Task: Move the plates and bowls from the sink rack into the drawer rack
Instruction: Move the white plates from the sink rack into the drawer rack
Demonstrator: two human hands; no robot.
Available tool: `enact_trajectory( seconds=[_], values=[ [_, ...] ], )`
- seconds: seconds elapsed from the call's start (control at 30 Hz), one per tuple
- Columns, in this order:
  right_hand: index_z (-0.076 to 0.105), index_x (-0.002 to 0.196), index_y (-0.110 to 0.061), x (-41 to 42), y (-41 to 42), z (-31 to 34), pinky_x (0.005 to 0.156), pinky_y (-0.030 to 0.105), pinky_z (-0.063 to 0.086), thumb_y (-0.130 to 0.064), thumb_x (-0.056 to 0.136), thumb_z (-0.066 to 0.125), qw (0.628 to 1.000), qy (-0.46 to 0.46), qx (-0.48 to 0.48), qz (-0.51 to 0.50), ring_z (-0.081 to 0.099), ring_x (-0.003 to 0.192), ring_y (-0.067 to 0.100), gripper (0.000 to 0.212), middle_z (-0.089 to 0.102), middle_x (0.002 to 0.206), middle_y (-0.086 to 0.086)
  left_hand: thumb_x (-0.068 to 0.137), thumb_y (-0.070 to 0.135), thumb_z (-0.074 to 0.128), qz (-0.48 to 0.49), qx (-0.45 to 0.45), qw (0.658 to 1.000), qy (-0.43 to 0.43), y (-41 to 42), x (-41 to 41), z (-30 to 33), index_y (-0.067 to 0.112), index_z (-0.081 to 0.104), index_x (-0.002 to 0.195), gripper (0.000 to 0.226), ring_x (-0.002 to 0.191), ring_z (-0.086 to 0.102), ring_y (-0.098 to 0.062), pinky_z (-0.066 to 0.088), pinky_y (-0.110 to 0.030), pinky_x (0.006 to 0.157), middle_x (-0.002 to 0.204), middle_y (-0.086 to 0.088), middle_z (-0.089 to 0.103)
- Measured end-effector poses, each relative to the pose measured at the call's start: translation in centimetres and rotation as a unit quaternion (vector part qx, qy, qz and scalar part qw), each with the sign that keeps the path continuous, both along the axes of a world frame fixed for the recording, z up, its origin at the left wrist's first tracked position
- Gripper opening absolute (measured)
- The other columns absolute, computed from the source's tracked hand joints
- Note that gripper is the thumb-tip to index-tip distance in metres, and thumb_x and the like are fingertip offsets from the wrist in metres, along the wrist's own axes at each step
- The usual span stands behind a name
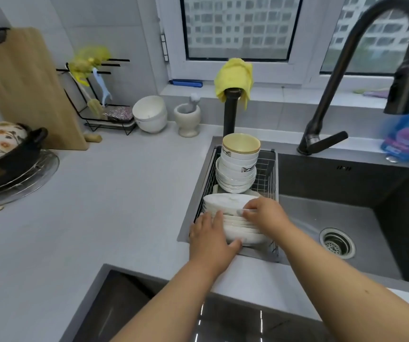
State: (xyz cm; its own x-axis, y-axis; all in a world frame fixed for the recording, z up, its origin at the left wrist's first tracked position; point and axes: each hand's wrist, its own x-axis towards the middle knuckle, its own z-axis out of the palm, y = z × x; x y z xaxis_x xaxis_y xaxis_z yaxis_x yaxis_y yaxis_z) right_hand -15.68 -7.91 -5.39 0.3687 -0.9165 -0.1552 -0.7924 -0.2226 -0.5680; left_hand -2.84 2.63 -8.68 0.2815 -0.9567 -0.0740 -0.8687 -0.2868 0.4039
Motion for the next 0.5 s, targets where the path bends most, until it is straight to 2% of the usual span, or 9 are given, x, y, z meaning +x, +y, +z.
enact_trajectory(
  seconds=[0.07, 0.13, 0.27, 0.43, 0.5],
  values=[
    [0.069, 0.077, -0.013, 0.2, -0.5, 0.1, 0.062, 0.027, 0.037, -0.039, 0.087, 0.063, 1.000, 0.013, 0.012, 0.007, 0.053, 0.072, 0.016, 0.028, 0.061, 0.073, -0.001, 0.077, 0.071, 0.050, -0.001, 0.013, 1.000, -0.010, -0.6, 0.2, -0.1, 0.016, 0.015, 0.151, 0.098, 0.146, 0.010, -0.023, 0.008, -0.044, 0.119, 0.157, -0.008, 0.019],
    [0.066, 0.074, -0.011, 0.4, -0.9, 0.3, 0.060, 0.028, 0.037, -0.039, 0.087, 0.063, 1.000, 0.019, 0.004, 0.020, 0.051, 0.067, 0.017, 0.031, 0.058, 0.068, 0.000, 0.071, 0.078, 0.046, -0.002, 0.013, 1.000, -0.021, -0.9, 0.5, -0.3, 0.016, 0.016, 0.150, 0.106, 0.145, 0.015, -0.023, 0.012, -0.046, 0.118, 0.156, -0.008, 0.023],
    [0.066, 0.080, -0.014, 1.0, -1.2, 0.6, 0.064, 0.030, 0.037, -0.037, 0.090, 0.059, 0.996, 0.043, -0.051, 0.054, 0.052, 0.075, 0.019, 0.026, 0.061, 0.077, 0.002, 0.057, 0.086, 0.031, -0.009, 0.019, 0.999, -0.033, -1.1, 1.0, -0.2, 0.017, 0.015, 0.151, 0.118, 0.143, 0.021, -0.021, 0.016, -0.047, 0.117, 0.153, -0.005, 0.029],
    [0.057, 0.075, -0.018, 1.4, -1.5, 0.9, 0.065, 0.029, 0.035, -0.029, 0.090, 0.060, 0.996, 0.029, -0.074, 0.046, 0.051, 0.079, 0.020, 0.018, 0.057, 0.078, 0.001, 0.066, 0.084, 0.044, -0.024, 0.028, 0.998, -0.050, -1.6, 1.3, 0.1, 0.017, 0.017, 0.151, 0.111, 0.140, 0.025, -0.022, 0.017, -0.047, 0.116, 0.150, -0.005, 0.033],
    [0.064, 0.084, -0.017, 1.5, -1.8, 0.9, 0.068, 0.028, 0.037, -0.023, 0.085, 0.064, 0.996, 0.038, -0.072, 0.035, 0.056, 0.089, 0.023, 0.005, 0.060, 0.087, 0.003, 0.067, 0.083, 0.046, -0.025, 0.034, 0.998, -0.050, -1.8, 1.4, 0.2, 0.018, 0.017, 0.151, 0.110, 0.140, 0.025, -0.021, 0.016, -0.046, 0.117, 0.150, -0.004, 0.033]
  ],
)
